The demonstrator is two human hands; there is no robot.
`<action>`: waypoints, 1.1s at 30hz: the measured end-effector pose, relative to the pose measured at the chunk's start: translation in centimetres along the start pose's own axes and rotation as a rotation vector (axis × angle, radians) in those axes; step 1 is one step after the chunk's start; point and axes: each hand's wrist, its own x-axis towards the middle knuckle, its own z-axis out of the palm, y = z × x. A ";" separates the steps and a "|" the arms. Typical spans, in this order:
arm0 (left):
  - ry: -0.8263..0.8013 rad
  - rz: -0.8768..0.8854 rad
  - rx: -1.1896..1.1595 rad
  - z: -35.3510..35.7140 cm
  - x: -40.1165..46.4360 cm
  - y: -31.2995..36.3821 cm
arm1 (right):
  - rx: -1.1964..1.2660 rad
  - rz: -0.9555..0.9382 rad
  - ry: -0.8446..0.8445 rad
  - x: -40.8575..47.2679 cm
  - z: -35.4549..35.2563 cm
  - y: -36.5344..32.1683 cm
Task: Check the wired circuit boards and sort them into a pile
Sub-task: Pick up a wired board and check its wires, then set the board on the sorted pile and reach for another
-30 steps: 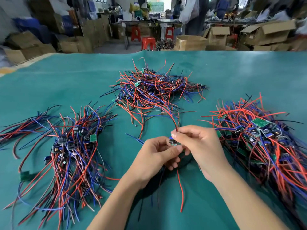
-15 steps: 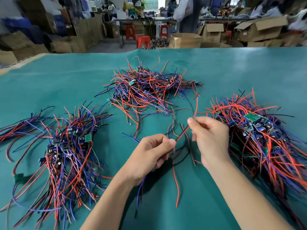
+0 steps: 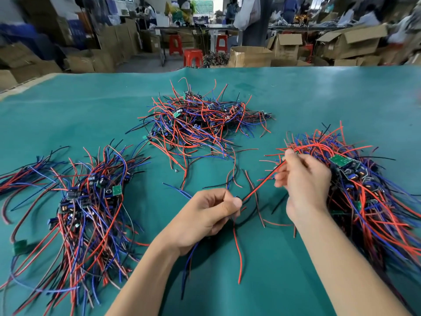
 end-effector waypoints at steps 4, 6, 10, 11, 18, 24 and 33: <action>0.018 0.023 -0.020 -0.2 0.0 -0.2 | 0.400 0.392 -0.032 -0.4 -0.1 -0.6; 0.064 0.025 -0.096 -0.2 0.1 -0.5 | 0.480 0.417 -0.096 -0.5 -0.1 -0.9; 0.203 0.026 -0.199 -0.1 0.4 -0.9 | 0.212 0.309 -0.375 -2.5 1.0 -0.8; 0.231 0.021 -0.202 -0.1 0.4 -0.9 | 0.092 0.236 -0.502 -3.3 1.3 -0.6; 0.311 -0.009 -0.138 0.0 0.5 -0.6 | -0.398 -0.279 -0.662 -4.7 1.0 -0.2; 0.181 -0.004 -0.115 -0.3 0.0 0.0 | -0.246 -0.223 -0.706 -4.7 0.9 -1.3; 0.029 -0.026 -0.030 0.1 -0.5 0.8 | 0.280 0.379 -0.312 -1.6 -0.1 -1.9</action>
